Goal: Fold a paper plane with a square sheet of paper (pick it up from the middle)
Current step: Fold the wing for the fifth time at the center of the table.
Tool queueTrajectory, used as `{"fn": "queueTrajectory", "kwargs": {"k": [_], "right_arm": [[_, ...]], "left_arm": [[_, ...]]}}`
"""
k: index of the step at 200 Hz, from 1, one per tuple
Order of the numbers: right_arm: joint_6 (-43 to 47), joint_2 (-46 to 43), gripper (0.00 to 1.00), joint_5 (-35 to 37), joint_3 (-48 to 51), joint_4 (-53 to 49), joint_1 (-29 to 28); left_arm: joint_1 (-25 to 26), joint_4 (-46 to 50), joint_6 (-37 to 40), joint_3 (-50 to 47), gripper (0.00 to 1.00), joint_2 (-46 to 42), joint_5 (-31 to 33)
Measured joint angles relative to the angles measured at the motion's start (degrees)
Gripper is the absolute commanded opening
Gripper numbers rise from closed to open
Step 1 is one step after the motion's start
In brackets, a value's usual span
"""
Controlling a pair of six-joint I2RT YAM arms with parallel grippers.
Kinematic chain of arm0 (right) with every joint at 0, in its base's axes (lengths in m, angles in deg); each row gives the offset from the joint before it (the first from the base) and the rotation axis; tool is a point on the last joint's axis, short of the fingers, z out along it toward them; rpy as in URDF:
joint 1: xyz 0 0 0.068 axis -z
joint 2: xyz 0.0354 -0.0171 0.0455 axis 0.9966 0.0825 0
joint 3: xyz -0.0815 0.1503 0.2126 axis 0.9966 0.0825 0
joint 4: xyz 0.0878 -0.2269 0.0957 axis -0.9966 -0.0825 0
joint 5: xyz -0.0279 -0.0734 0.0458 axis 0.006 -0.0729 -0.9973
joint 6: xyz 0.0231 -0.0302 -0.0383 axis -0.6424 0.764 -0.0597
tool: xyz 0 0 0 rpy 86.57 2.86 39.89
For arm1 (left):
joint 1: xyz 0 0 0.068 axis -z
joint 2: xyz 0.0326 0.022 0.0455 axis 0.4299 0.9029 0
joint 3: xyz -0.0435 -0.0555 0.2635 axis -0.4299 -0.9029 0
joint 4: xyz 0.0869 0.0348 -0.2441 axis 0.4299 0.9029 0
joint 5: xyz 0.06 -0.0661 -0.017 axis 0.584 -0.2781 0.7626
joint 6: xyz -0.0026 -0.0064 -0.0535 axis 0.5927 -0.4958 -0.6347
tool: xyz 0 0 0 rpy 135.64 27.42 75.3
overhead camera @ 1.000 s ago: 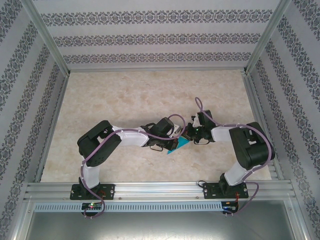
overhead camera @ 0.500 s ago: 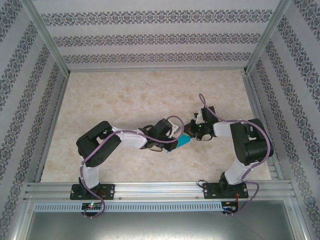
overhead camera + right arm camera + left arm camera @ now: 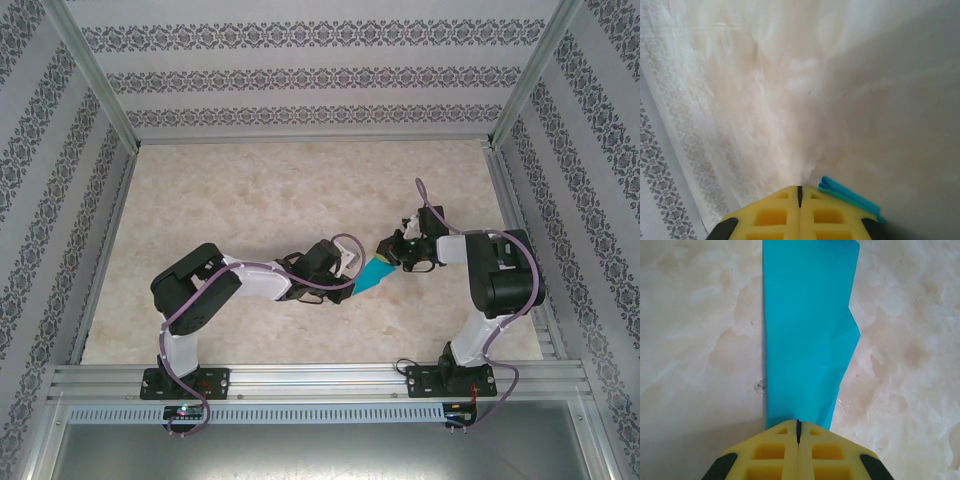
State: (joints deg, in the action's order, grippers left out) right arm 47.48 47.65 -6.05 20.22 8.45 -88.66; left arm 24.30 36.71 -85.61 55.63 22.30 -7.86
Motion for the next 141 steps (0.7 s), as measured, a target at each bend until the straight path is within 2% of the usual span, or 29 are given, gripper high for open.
{"fn": "queueTrajectory", "kwargs": {"k": [82, 109, 141], "right_arm": [[-0.33, 2.29, 0.01, 2.82, -3.56, 1.46, 2.75], [0.35, 0.04, 0.08, 4.66, -4.17, 0.17, 3.65], [1.9, -7.58, 0.18, 4.9, -3.08, -3.04, 3.61]], "left_arm": [[0.0, 0.31, -0.04, -1.38, 0.0, -1.51, -0.57], [0.0, 1.11, -0.09, -0.9, 0.0, -1.55, -0.81], [0.0, 3.39, -0.7, 0.24, 0.02, -1.55, -1.38]]}}
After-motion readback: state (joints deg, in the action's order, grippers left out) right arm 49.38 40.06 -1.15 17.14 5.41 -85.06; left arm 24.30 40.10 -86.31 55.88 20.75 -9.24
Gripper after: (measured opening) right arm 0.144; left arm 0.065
